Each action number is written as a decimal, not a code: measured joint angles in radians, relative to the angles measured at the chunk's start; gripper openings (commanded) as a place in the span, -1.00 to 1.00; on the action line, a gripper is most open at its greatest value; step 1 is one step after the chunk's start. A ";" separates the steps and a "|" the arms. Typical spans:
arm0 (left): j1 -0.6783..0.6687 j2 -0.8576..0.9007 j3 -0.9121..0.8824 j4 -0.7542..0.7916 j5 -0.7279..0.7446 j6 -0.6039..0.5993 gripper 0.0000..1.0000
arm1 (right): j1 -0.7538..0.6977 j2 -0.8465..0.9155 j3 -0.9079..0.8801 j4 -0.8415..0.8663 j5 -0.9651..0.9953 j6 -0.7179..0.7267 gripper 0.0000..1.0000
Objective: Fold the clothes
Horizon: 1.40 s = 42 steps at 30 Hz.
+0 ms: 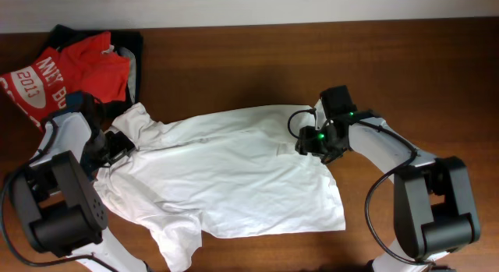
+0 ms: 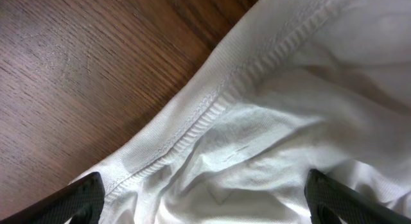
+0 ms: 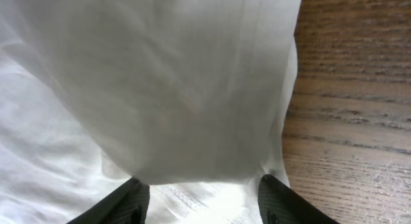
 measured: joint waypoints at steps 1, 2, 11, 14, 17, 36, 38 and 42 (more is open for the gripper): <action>0.000 0.000 0.000 0.000 0.000 0.000 0.99 | 0.000 0.000 0.000 0.008 0.000 0.000 0.11; 0.000 0.000 0.000 0.000 0.000 0.000 0.98 | 0.000 0.000 0.000 0.014 0.000 0.000 0.09; 0.000 0.000 0.000 0.000 0.003 0.000 0.98 | 0.000 0.000 0.000 0.069 -0.007 0.009 -0.92; 0.000 0.000 0.000 0.000 0.003 0.000 0.98 | -0.002 0.000 0.006 0.070 -0.002 0.008 -0.93; 0.000 0.000 0.000 -0.001 0.006 0.000 0.98 | -0.046 0.007 0.173 -0.042 0.047 -0.010 -0.93; -0.117 -0.081 0.023 -0.049 0.053 0.042 0.96 | -0.228 0.031 0.841 -0.574 0.351 -0.094 0.97; -0.208 -0.178 0.032 -0.055 0.063 0.058 0.98 | -0.228 0.031 0.875 -0.643 0.326 -0.094 0.97; -0.346 -0.415 0.042 -0.178 0.077 0.069 0.98 | -0.228 0.026 0.878 -0.767 0.283 -0.030 0.97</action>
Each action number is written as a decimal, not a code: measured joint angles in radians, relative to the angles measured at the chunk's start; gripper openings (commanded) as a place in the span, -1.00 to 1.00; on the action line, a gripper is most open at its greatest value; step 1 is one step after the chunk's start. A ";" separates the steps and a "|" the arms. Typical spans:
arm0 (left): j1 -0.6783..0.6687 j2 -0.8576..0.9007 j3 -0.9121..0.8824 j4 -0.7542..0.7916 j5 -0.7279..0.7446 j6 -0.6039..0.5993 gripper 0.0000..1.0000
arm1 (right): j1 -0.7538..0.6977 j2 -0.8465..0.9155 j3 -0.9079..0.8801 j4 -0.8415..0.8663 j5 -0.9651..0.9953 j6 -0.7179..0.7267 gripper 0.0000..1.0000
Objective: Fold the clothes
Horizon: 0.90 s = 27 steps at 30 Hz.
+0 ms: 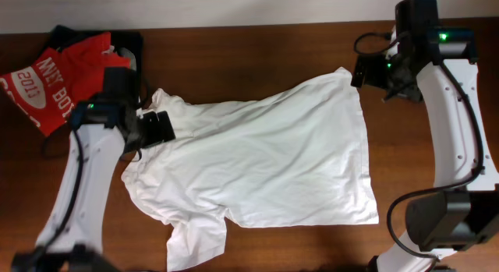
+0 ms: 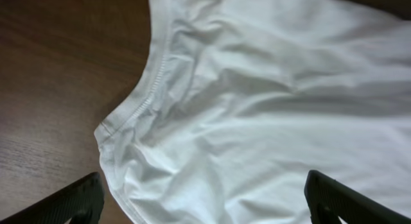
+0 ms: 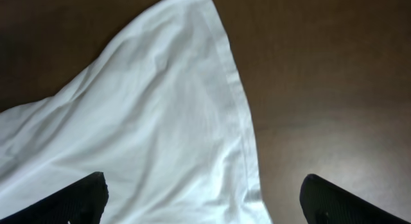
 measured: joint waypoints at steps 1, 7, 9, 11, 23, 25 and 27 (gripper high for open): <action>-0.002 -0.031 0.000 -0.032 0.002 0.000 0.98 | 0.000 -0.006 0.000 -0.018 -0.002 0.011 0.97; -0.002 -0.284 0.003 -0.280 0.039 -0.019 0.98 | 0.000 -0.191 0.003 -0.262 -0.008 0.065 0.97; -0.002 -0.360 0.003 -0.359 0.042 -0.034 0.98 | 0.000 -0.217 0.003 -0.307 -0.008 0.079 0.97; -0.002 -0.433 0.003 -0.433 0.046 -0.043 0.98 | 0.000 -0.248 -0.016 -0.332 -0.007 0.097 0.97; -0.002 -0.563 -0.438 -0.366 0.193 -0.058 0.91 | 0.000 -0.533 -0.620 -0.071 -0.029 0.158 0.97; -0.002 -0.519 -0.464 -0.347 0.204 -0.058 0.91 | 0.000 -0.511 -0.657 -0.031 -0.039 0.159 0.97; -0.005 -0.476 -0.466 -0.341 0.208 -0.059 0.91 | 0.000 -0.494 -0.680 0.005 -0.047 0.161 0.98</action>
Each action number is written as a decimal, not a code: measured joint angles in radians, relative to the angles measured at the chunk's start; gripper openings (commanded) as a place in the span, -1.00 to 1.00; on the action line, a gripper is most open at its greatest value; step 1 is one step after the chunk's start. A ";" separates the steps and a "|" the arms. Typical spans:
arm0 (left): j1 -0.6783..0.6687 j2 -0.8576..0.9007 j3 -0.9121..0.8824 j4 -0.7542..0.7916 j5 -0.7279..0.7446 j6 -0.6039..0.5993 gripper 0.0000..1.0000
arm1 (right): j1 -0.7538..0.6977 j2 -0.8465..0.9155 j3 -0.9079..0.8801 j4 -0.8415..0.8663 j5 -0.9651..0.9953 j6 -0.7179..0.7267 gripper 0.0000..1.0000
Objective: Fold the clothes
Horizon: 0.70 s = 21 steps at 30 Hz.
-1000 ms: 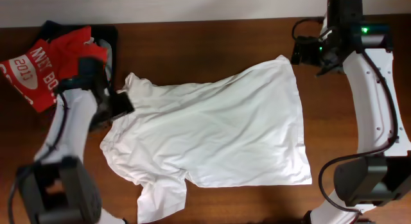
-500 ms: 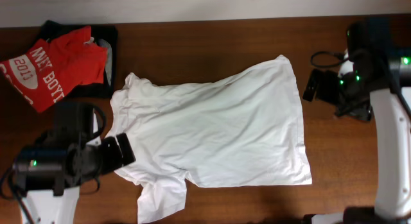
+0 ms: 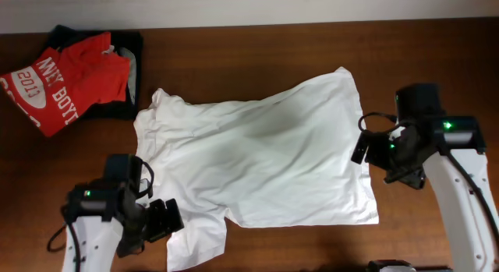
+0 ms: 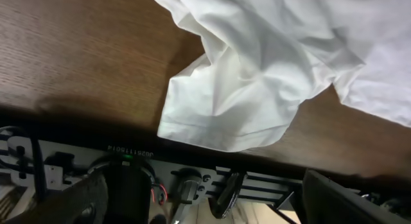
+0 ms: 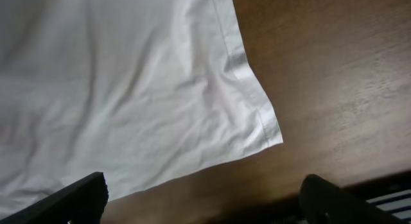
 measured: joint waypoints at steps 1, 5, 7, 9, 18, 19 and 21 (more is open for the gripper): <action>-0.010 0.021 0.000 0.009 0.002 0.000 0.91 | 0.000 0.010 -0.008 0.015 -0.004 0.000 0.97; -0.130 0.111 0.000 0.114 0.002 -0.047 0.92 | 0.000 0.060 -0.013 0.034 -0.011 0.000 0.97; -0.161 0.180 0.000 0.139 -0.002 -0.069 0.91 | 0.000 0.074 -0.013 0.037 -0.011 0.000 0.97; -0.162 0.258 -0.001 0.154 -0.010 -0.079 0.91 | 0.000 0.078 -0.013 0.038 -0.011 0.000 0.97; -0.215 0.417 -0.119 0.266 -0.007 -0.086 0.78 | 0.000 0.079 -0.013 0.074 -0.011 -0.001 0.97; -0.215 0.419 -0.151 0.299 0.005 -0.086 0.78 | 0.000 0.079 -0.013 0.076 -0.011 0.000 0.97; -0.215 0.421 -0.205 0.359 0.016 -0.086 0.78 | 0.000 0.079 -0.013 0.076 -0.011 0.000 0.97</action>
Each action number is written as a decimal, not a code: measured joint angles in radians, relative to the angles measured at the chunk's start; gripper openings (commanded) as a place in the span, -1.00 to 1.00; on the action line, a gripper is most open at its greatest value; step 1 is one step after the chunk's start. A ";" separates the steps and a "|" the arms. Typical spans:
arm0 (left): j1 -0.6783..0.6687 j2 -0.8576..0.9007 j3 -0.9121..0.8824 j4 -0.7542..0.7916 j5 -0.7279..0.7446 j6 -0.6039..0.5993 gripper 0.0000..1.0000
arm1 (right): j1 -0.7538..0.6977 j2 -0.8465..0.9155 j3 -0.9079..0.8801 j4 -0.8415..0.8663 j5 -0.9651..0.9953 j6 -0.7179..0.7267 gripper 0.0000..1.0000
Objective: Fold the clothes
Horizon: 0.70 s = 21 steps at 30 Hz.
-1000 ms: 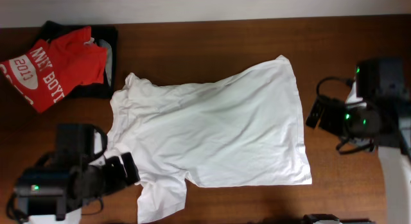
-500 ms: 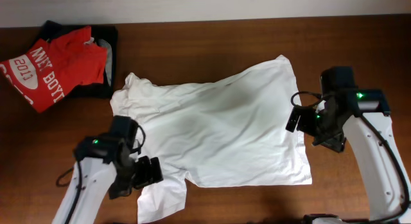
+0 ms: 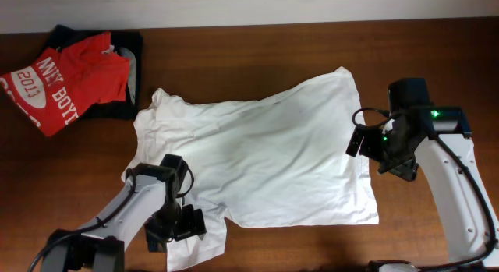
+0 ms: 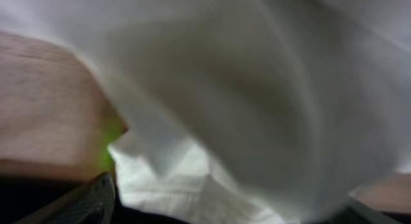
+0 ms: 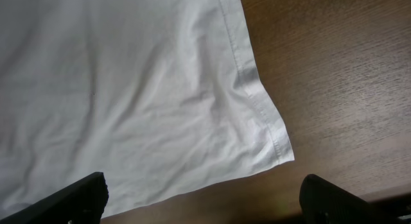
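Observation:
A white T-shirt (image 3: 265,159) lies spread flat across the table, collar to the left, hem to the right. My left gripper (image 3: 183,224) sits low over the shirt's near-left sleeve (image 3: 195,249). In the left wrist view, which is blurred, white cloth (image 4: 244,102) fills the frame and the gripper (image 4: 225,211) is open. My right gripper (image 3: 363,144) hovers at the shirt's right hem. It is open (image 5: 205,208) above the hem's near corner (image 5: 270,144), with nothing between its fingers.
A red printed shirt (image 3: 62,73) lies heaped on dark clothing (image 3: 129,58) at the back left. Bare brown table (image 3: 257,58) surrounds the white shirt. The table's front edge runs just under the sleeve.
My left gripper has moved right from beside the sleeve to right over it and much closer to the cloth. The right gripper has shifted slightly back along the hem. The shirt lies unchanged.
First the shirt lay bunched toward the left, with my left gripper at its shoulder and my right shut on the hem. Then it lay stretched to the right, both grippers open at its far corners. Later both arms stood nearer the front, left by the sleeve, right by the hem.

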 measured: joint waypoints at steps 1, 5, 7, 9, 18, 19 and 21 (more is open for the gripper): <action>0.000 0.001 -0.017 0.028 0.003 0.000 0.78 | 0.000 0.000 0.000 0.000 0.000 0.000 0.97; 0.000 0.002 -0.027 0.068 -0.005 0.000 0.69 | 0.000 0.000 0.000 -0.001 0.000 -0.001 0.97; 0.000 0.002 -0.027 0.068 -0.023 0.000 0.18 | 0.000 0.000 0.000 -0.001 0.000 0.000 0.97; 0.000 0.002 -0.027 0.057 -0.029 -0.005 0.04 | 0.000 0.000 0.000 -0.002 0.000 0.000 0.98; 0.000 0.002 -0.023 0.019 -0.061 -0.004 0.08 | -0.091 0.000 0.000 -0.048 0.000 0.026 0.97; 0.000 0.002 -0.018 0.014 -0.062 -0.002 0.08 | -0.091 0.000 0.000 -0.048 0.000 0.026 0.97; 0.000 0.002 0.008 0.004 -0.064 -0.004 0.09 | -0.091 0.000 0.000 -0.050 0.000 0.032 0.97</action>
